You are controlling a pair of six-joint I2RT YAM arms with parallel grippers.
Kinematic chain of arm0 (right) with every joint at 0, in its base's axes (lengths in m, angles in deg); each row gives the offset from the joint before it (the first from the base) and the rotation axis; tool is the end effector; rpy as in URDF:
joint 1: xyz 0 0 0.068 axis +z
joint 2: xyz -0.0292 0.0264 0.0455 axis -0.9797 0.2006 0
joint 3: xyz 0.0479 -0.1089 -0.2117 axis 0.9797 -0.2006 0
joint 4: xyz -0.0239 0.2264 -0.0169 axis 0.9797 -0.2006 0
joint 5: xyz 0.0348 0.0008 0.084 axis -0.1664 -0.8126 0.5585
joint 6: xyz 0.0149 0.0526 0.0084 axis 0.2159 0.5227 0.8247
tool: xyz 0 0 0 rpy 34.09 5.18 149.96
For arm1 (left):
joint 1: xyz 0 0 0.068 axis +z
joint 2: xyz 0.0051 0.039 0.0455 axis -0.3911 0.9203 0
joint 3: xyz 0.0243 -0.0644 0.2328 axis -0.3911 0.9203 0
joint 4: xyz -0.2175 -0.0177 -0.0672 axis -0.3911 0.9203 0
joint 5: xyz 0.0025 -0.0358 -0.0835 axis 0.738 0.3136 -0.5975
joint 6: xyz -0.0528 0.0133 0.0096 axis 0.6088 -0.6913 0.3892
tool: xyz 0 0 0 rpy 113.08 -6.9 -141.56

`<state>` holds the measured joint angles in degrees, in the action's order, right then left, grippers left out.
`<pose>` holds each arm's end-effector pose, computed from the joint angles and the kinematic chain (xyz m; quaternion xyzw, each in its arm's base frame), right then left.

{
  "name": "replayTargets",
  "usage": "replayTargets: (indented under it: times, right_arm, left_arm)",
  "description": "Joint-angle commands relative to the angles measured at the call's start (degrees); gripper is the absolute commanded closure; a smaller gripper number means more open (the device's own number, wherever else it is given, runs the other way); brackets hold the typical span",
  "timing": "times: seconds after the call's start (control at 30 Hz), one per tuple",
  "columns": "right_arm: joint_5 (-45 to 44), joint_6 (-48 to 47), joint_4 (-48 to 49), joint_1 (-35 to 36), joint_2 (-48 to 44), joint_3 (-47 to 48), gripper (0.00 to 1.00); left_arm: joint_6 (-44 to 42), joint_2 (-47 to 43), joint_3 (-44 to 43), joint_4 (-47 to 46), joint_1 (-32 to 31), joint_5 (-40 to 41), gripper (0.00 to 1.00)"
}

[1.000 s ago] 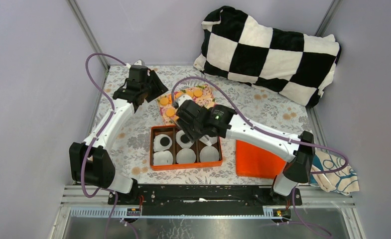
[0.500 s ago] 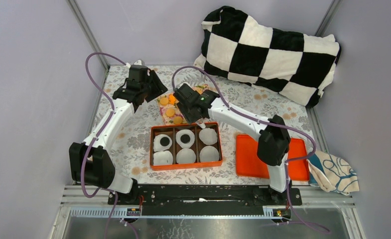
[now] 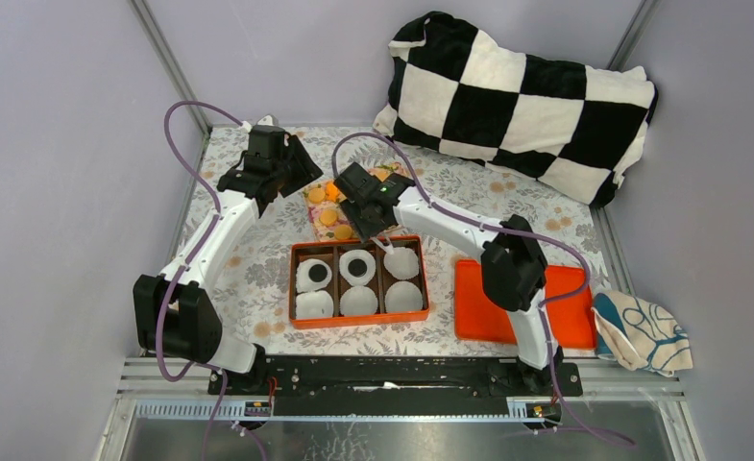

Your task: Pack the cookies

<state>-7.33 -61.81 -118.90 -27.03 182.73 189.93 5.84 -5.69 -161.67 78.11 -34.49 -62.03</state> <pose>0.2607 0.3125 0.2394 -0.3030 0.8998 0.0535 0.3092 0.2933 -0.0602 0.2973 -0.2077 0.8722 -0.1955 0.3973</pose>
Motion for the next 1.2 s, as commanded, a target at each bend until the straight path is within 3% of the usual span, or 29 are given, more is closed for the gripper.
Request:
replayTargets:
  times: [0.0,0.2,0.37,0.47,0.63,0.97,1.17]
  right_arm:
    - [1.9,1.0,1.3,-2.4,2.6,3.2,0.46]
    - [3.9,1.2,1.2,-3.3,4.4,5.5,0.49]
    - [4.8,1.4,1.3,-3.4,2.4,5.1,0.86]
    - [3.3,1.9,1.4,-3.4,-1.0,3.9,0.97]
    - [2.9,2.4,1.0,-3.3,-11.2,-0.3,0.97]
    - [4.5,5.9,-4.2,-2.3,-34.8,-20.0,0.97]
    - [3.4,10.8,-9.8,1.7,-42.6,-28.9,0.95]
  left_arm:
    - [-1.1,-0.5,-1.0,-0.1,0.6,0.3,0.40]
    - [-1.0,-0.5,-0.9,-0.1,0.6,0.0,0.40]
    - [-1.0,-1.0,-0.9,-0.1,0.6,-0.2,0.39]
    - [-0.9,-1.2,-0.9,-0.1,0.6,-0.5,0.39]
    - [-0.8,-1.5,-1.0,0.1,0.6,-0.5,0.40]
    - [0.0,-1.7,-1.1,0.0,0.5,-2.3,0.40]
    - [0.4,-1.8,-1.3,0.0,0.2,-2.5,0.40]
